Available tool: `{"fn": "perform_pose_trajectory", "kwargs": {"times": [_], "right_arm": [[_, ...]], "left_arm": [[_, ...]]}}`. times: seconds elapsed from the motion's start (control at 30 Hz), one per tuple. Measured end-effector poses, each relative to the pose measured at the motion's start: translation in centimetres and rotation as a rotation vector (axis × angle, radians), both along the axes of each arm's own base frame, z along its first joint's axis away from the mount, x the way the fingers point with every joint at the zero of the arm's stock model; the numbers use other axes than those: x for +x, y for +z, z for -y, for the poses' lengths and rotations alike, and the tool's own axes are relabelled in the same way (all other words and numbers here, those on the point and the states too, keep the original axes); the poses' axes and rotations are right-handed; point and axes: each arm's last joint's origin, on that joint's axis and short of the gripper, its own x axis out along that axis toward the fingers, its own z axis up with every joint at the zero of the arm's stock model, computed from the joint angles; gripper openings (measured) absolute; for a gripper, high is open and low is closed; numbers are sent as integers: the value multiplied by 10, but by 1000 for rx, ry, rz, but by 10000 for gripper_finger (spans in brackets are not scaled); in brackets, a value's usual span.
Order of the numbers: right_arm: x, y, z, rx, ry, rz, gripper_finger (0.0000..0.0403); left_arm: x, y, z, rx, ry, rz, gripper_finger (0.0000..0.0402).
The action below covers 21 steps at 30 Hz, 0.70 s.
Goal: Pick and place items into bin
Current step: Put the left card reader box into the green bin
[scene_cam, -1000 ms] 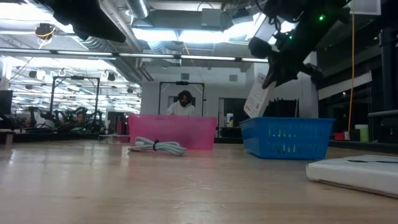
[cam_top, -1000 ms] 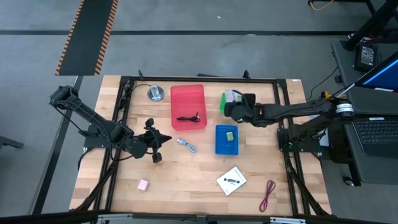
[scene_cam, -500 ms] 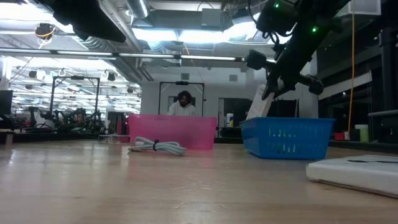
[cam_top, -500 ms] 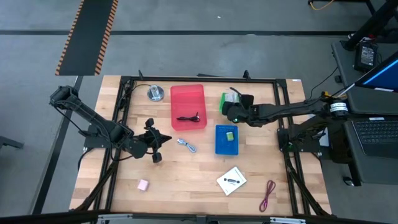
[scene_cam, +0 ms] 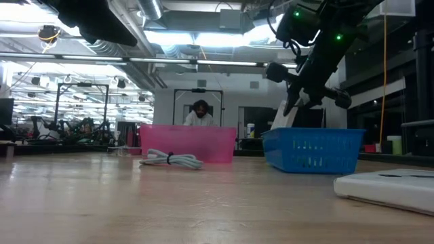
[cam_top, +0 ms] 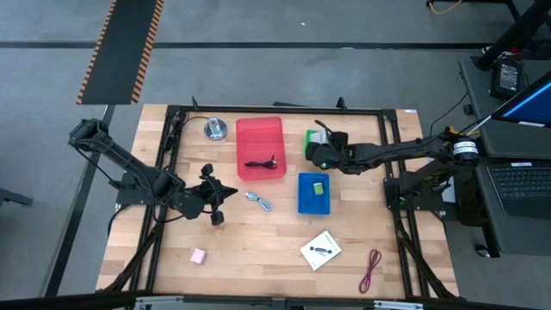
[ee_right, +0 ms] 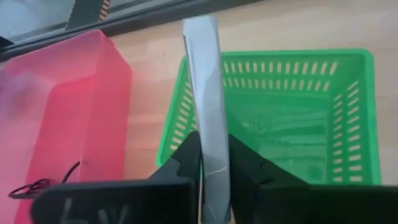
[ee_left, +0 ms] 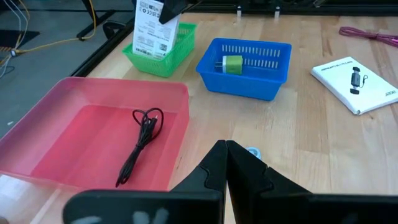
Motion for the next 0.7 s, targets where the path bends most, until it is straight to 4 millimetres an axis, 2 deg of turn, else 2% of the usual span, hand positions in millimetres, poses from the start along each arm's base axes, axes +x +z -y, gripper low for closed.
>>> {"fn": "perform_pose_trajectory", "kwargs": {"times": [0.43,0.7], "right_arm": [[-1,0,4,-36,46,-67,94],[-3,0,10,-76,100,-157,99]], "left_arm": [[0,0,1,-17,-24,-10,4],[0,0,1,-17,-24,-10,4]]}}
